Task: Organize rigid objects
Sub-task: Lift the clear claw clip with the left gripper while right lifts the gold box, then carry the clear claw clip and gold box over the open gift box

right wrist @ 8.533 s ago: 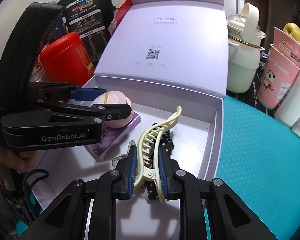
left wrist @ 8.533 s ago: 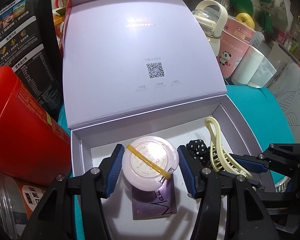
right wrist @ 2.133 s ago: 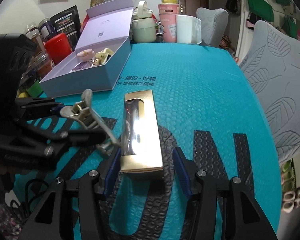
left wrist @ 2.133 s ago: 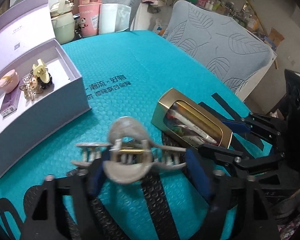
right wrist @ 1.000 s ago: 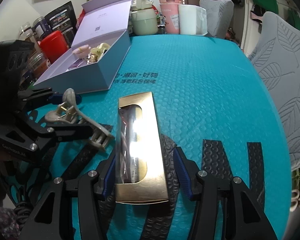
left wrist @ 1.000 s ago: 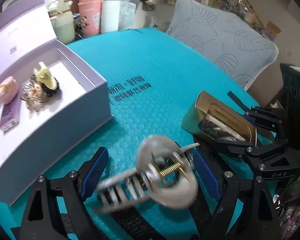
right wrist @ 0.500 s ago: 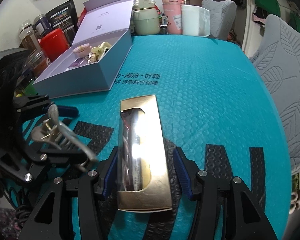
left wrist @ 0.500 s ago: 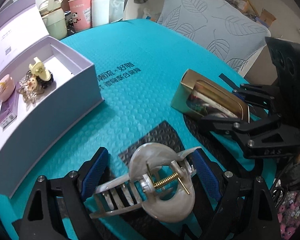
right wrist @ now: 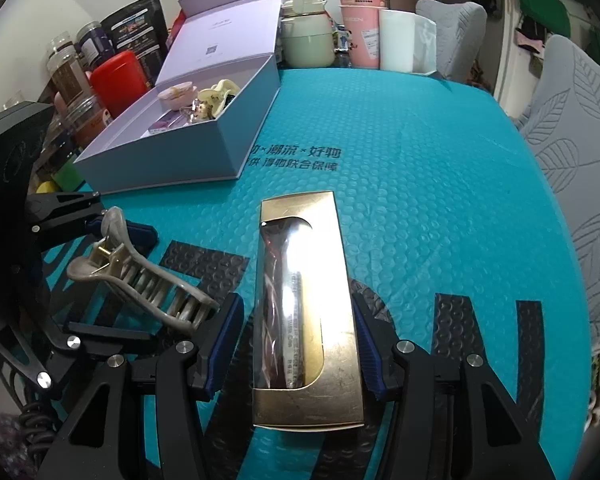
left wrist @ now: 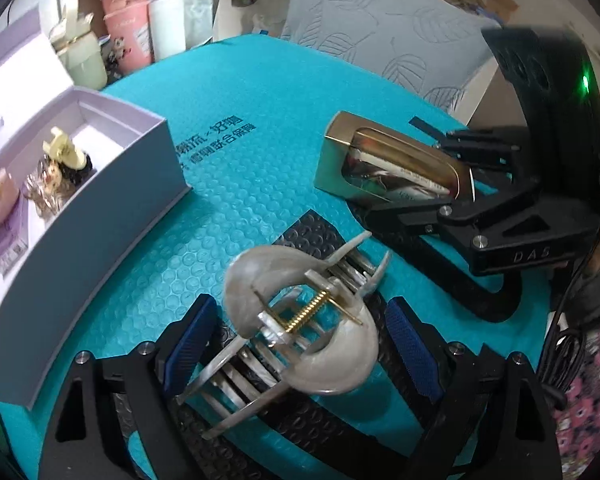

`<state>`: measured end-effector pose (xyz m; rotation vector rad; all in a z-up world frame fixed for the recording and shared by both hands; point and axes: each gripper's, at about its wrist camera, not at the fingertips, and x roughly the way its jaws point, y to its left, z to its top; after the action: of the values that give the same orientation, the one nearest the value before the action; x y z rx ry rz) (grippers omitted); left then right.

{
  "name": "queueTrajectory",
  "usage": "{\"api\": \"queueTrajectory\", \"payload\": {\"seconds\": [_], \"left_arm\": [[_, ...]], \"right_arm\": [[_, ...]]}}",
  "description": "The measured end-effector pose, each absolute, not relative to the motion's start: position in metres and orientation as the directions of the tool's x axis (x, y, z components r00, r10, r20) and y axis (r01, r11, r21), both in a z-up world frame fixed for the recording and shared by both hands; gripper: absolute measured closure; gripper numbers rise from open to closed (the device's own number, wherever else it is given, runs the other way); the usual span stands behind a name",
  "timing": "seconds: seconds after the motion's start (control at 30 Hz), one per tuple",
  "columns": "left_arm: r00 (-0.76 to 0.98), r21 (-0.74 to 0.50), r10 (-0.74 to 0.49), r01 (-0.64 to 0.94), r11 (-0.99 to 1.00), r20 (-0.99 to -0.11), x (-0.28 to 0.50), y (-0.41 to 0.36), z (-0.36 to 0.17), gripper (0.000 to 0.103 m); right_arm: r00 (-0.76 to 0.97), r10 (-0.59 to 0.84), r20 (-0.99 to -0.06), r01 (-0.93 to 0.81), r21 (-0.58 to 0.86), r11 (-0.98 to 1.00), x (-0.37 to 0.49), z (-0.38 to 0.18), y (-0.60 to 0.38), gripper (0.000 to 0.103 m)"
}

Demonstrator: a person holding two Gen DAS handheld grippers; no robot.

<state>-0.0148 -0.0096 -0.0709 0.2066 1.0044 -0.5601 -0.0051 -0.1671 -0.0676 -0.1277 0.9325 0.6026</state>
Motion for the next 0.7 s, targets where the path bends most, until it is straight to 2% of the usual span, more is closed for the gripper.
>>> {"api": "queueTrajectory", "payload": {"seconds": [0.03, 0.07, 0.1, 0.13, 0.17, 0.2, 0.4, 0.63, 0.7], "left_arm": [[0.43, -0.062, -0.333, 0.533, 0.844, -0.839, -0.017, -0.012, -0.071, 0.031], [0.45, -0.037, -0.315, 0.526, 0.85, -0.836, -0.019, -0.013, -0.071, 0.034], [0.462, -0.025, -0.306, 0.52, 0.854, -0.833, -0.02, -0.013, -0.071, 0.045], [0.471, -0.03, -0.308, 0.51, 0.86, -0.827, -0.022, -0.012, -0.07, 0.06], [0.473, -0.037, -0.309, 0.5, 0.865, -0.825, -0.021, -0.011, -0.069, 0.064], [0.473, -0.05, -0.308, 0.482, 0.875, -0.825, -0.02, -0.009, -0.069, 0.067], [0.472, -0.137, -0.307, 0.36, 0.923, -0.826, -0.018, 0.001, -0.066, 0.067], [0.497, -0.178, -0.285, 0.252, 0.951, -0.82, -0.025, 0.012, -0.061, 0.067], [0.512, -0.157, -0.258, 0.233, 0.96, -0.819, -0.03, 0.014, -0.06, 0.067]], "right_arm": [[0.448, 0.426, -0.786, -0.539, 0.143, 0.83, -0.006, -0.068, -0.166, 0.05], [0.451, 0.421, -0.787, -0.539, 0.135, 0.831, -0.006, -0.068, -0.165, 0.05], [0.457, 0.411, -0.789, -0.538, 0.124, 0.834, -0.007, -0.068, -0.164, 0.051], [0.469, 0.392, -0.791, -0.53, 0.103, 0.842, -0.007, -0.068, -0.163, 0.059], [0.475, 0.386, -0.791, -0.526, 0.097, 0.845, -0.007, -0.068, -0.164, 0.065], [0.472, 0.39, -0.79, -0.524, 0.104, 0.845, -0.006, -0.068, -0.165, 0.065], [0.469, 0.407, -0.784, -0.51, 0.136, 0.85, -0.006, -0.067, -0.168, 0.065], [0.452, 0.434, -0.779, -0.53, 0.156, 0.834, -0.015, -0.066, -0.163, 0.065], [0.446, 0.442, -0.778, -0.538, 0.161, 0.827, -0.018, -0.065, -0.16, 0.065]]}}
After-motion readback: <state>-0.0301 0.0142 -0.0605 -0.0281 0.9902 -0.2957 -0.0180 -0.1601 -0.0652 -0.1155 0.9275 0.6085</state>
